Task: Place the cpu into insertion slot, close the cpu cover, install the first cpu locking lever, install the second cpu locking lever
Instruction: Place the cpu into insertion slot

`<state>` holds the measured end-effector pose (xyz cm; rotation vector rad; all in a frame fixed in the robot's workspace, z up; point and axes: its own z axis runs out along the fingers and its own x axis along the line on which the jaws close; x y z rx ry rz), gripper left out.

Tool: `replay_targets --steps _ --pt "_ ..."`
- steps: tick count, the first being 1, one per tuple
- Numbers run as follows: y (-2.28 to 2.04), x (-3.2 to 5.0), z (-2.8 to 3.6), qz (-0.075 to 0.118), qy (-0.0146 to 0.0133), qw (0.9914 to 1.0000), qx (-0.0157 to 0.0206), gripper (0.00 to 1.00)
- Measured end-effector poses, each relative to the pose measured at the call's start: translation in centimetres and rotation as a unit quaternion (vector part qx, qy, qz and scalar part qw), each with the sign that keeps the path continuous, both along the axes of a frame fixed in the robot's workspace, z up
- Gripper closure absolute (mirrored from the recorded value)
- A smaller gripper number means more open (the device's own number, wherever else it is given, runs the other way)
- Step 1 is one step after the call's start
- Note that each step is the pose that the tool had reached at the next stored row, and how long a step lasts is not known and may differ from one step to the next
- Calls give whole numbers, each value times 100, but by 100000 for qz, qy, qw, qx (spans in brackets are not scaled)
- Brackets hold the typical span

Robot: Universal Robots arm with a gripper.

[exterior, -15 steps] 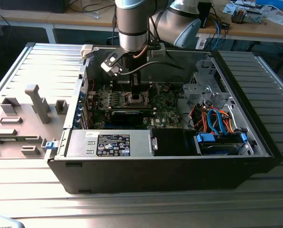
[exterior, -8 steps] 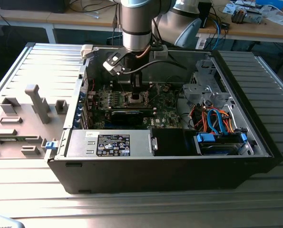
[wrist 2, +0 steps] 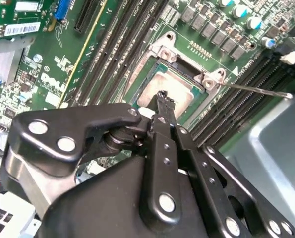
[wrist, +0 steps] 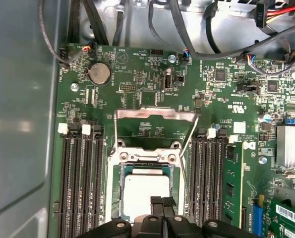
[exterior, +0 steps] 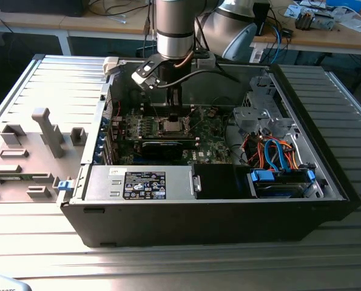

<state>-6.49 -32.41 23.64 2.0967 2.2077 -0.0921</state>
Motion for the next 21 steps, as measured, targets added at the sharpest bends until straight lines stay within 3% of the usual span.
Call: replay_targets --steps 3,11,15,21 --pt "3 0 119 41 2 100000 -147 89" --pt "4 0 214 35 -4 100000 -148 89" --pt "3 0 345 35 -1 100000 -151 89" --pt "3 0 476 35 0 100000 -148 89"
